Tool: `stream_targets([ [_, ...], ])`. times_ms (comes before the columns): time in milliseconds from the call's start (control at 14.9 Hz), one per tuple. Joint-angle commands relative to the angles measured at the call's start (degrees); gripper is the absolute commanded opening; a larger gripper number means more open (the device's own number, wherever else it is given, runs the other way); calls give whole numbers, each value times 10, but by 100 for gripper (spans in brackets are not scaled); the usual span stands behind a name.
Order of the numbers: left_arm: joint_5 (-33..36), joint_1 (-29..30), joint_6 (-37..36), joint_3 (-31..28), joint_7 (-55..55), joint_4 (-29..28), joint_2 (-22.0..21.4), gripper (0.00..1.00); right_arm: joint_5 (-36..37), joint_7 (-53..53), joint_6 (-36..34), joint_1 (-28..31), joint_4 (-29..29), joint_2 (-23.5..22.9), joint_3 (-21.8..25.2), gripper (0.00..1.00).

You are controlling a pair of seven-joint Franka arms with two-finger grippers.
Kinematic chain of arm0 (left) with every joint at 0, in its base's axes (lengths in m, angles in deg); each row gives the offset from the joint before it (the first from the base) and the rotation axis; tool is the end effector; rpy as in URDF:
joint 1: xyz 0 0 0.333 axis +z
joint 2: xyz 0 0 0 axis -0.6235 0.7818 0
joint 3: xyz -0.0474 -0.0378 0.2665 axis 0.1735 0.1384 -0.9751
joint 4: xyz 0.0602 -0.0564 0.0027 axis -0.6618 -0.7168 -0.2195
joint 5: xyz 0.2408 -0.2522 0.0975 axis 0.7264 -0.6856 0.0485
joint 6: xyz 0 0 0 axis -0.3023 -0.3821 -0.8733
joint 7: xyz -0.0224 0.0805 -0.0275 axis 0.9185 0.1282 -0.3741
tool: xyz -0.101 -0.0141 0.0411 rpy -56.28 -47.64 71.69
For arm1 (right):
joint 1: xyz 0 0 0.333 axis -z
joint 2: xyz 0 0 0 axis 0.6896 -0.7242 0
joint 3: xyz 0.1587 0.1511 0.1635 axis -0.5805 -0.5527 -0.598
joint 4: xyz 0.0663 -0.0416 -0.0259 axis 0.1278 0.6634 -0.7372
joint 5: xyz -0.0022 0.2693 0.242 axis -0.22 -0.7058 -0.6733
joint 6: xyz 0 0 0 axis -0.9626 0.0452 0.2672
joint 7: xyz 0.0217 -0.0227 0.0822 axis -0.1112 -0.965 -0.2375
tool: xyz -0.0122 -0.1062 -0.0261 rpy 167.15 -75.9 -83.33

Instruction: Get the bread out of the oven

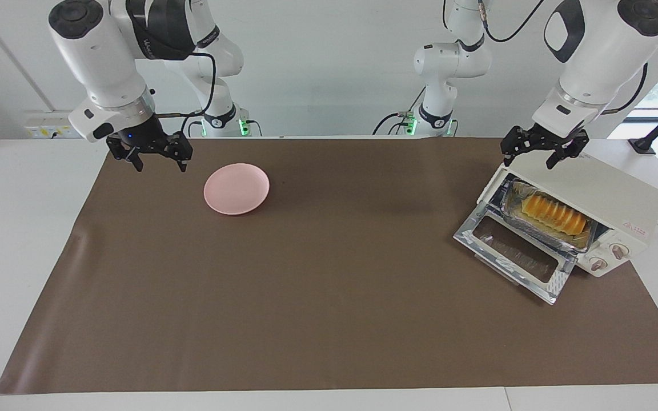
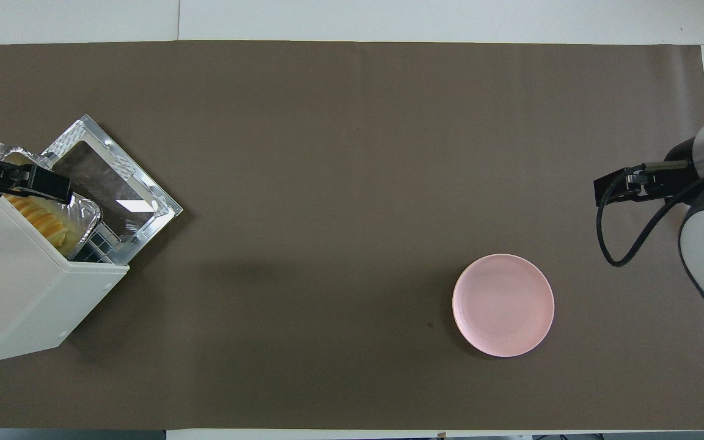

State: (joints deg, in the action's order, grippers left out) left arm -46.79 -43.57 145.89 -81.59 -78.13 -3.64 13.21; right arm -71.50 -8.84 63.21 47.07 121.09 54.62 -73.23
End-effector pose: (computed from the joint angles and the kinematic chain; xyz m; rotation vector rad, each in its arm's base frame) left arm 0.5211 -0.0420 0.5546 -3.1017 0.2874 0.0840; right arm 0.5165 0.0232 0.5337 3.1057 -0.0252 -0.0913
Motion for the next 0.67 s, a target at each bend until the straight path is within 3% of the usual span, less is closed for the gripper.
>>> stream_targets([
  [0, -4, 5, 4, 3, -4, -6, -8, 100, 10, -8, -4, 7, 9, 9, -7, 100],
  [604, -3, 9, 8, 2, -4, -12, -17, 100, 10, -8, -3, 7, 10, 9, -7, 100],
])
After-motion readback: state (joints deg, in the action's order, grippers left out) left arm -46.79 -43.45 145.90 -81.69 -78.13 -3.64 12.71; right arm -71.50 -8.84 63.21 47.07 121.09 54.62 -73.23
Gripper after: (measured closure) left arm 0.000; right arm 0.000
